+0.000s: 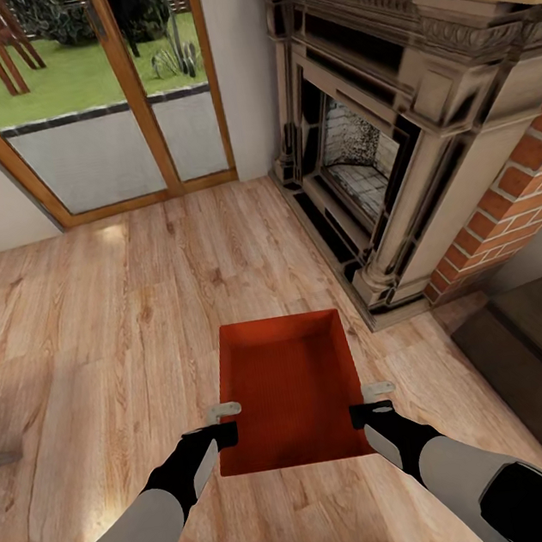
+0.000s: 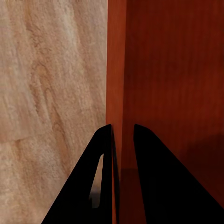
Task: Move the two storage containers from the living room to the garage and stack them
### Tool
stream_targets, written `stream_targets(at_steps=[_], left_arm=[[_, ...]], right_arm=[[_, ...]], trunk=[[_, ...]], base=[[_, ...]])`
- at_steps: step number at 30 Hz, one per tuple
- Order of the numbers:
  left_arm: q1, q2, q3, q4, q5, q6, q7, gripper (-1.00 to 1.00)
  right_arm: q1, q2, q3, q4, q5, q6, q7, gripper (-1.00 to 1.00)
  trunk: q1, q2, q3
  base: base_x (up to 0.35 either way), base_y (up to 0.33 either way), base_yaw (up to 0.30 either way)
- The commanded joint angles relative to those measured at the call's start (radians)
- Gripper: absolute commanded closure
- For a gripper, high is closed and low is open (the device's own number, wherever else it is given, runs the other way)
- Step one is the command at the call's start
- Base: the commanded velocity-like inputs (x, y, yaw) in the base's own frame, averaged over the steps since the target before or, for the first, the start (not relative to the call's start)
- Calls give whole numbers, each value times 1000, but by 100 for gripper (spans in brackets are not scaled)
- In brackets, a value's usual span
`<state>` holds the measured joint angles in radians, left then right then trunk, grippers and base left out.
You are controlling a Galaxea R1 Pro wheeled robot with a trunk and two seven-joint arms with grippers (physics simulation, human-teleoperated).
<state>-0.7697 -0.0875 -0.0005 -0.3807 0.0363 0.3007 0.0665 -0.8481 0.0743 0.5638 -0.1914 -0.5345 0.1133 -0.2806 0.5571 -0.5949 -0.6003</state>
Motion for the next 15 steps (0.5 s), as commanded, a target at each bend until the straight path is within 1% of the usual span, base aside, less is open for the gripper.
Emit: stream_targets(at_steps=[1,9,15], left_arm=[[0,0,5,0,19,5,9,100],[0,0,6,0,19,3,9,100],[0,0,5,0,19,3,9,100]], right_arm=[[0,-1,20,-6,2,6,16,100],[0,0,19,-6,2,6,15,100],[0,1,18,-6,2,6,14,100]], trunk=[[0,-1,-1],[0,-1,0],[0,-1,8]], base=[[0,0,0],[0,0,0],[0,0,0]])
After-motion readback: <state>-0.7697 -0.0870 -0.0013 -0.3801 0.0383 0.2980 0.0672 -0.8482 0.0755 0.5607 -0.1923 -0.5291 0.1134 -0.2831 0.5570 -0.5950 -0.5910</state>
